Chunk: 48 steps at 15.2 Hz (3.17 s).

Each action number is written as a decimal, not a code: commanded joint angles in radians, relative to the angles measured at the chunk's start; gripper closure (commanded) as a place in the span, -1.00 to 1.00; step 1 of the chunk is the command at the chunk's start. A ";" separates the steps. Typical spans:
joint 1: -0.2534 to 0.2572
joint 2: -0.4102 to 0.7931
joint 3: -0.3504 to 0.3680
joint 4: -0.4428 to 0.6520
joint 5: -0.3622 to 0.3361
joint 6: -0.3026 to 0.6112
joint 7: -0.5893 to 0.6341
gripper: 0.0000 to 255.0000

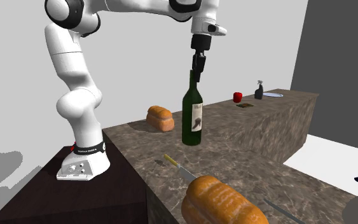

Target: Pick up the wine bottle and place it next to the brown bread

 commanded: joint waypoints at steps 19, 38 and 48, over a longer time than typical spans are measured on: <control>0.030 0.005 0.036 0.237 0.013 -0.230 0.072 1.00; 0.198 -0.185 0.325 0.050 0.139 -0.198 0.534 1.00; 0.261 -0.162 0.462 0.054 0.187 -0.151 0.732 1.00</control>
